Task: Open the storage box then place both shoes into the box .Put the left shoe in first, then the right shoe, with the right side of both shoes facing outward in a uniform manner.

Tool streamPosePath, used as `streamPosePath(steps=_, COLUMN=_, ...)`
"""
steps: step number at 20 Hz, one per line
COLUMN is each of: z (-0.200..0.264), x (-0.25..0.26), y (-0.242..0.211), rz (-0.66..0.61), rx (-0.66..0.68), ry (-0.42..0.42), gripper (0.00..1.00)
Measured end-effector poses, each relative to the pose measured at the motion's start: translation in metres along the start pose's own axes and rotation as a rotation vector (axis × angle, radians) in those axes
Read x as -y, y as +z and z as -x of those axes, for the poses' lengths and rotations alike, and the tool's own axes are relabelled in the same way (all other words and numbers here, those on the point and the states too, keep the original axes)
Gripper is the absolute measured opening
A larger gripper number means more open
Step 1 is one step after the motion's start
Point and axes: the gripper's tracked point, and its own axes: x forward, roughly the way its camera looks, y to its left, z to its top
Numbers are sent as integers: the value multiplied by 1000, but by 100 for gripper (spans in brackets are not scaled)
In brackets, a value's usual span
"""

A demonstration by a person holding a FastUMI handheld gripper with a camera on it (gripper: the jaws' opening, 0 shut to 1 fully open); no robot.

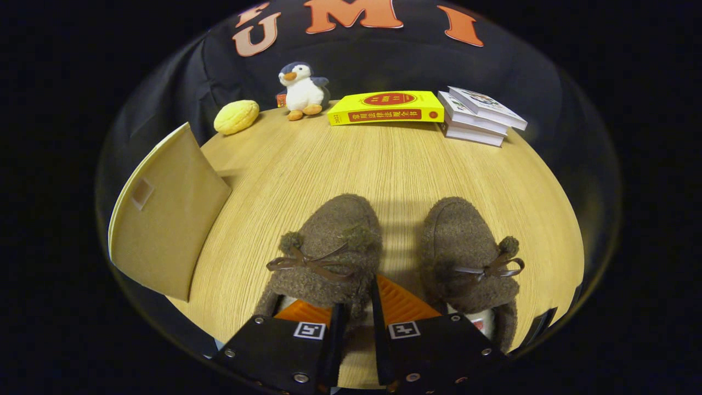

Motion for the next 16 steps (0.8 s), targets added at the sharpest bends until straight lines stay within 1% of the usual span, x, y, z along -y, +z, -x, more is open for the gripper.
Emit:
streamPosePath(steps=1, z=-2, x=1, y=1, rz=-15, rx=9, ry=-8, gripper=25)
streamPosePath(steps=2, z=-2, x=1, y=1, rz=-35, rx=6, ry=-9, gripper=20)
streamPosePath(steps=3, z=-2, x=2, y=0, rz=-62, rx=-4, ry=-12, gripper=17)
streamPosePath(steps=4, z=0, x=3, y=-1, rz=-91, rx=-23, ry=-16, gripper=10)
streamPosePath(steps=6, z=6, x=4, y=-1, rz=-99, rx=-52, ry=-33, gripper=4)
streamPosePath(steps=8, z=18, x=3, y=8, rz=-102, rx=-49, ry=-45, gripper=4)
streamPosePath(steps=12, z=53, x=-23, y=47, rz=-140, rx=3, ry=-12, gripper=4)
streamPosePath(steps=16, z=88, x=-67, y=91, rz=-151, rx=43, ry=43, gripper=4)
